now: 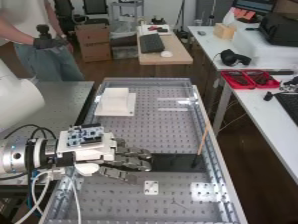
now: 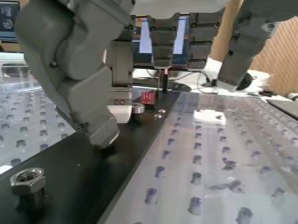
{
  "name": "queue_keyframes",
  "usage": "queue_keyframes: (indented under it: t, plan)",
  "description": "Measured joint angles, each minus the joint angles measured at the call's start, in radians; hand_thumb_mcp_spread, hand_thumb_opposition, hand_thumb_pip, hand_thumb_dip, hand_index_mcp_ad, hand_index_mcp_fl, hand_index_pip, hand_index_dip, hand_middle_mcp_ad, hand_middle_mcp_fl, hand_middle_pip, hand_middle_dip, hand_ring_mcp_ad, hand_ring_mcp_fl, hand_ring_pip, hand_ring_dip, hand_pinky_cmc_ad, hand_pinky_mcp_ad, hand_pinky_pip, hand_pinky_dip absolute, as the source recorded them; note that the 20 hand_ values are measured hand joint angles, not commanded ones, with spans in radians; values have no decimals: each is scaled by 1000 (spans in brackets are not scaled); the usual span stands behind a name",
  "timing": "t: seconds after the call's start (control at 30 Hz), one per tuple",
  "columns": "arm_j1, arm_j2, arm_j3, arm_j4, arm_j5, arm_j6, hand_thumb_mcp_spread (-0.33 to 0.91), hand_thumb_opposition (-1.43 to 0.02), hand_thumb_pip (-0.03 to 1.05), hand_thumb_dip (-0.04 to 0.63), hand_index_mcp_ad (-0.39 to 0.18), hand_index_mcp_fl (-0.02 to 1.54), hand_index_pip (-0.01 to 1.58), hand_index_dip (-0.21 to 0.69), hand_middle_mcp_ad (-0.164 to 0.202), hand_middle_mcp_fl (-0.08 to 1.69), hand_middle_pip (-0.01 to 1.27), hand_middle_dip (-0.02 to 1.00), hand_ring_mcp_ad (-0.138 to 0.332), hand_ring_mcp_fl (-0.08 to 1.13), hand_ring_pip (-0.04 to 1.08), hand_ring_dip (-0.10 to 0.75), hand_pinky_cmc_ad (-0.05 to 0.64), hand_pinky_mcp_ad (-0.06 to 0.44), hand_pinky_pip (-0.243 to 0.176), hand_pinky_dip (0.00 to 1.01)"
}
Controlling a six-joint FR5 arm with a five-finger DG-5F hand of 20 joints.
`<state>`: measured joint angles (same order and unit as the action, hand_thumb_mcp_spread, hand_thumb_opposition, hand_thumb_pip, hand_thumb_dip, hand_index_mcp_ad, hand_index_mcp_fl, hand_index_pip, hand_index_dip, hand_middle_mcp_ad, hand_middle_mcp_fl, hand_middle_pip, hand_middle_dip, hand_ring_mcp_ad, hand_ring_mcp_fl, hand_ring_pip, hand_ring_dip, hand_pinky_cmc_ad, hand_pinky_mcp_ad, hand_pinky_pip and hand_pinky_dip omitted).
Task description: Grab the larger nut and place it in the white container
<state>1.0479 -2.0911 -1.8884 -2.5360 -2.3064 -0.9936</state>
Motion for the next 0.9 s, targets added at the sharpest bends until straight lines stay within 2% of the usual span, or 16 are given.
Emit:
queue_keyframes:
  t: [0.57,0.9]
  plan:
    - [-1,-15,12,-17,-8,-9,354,-937,763,206,-175,134,1550,16,77,5,138,197,161,2,197,138,365,309,-89,670]
    - [-1,-18,15,-14,-6,0,354,-937,747,206,-164,278,1511,0,79,5,138,197,164,2,194,138,367,309,-89,670]
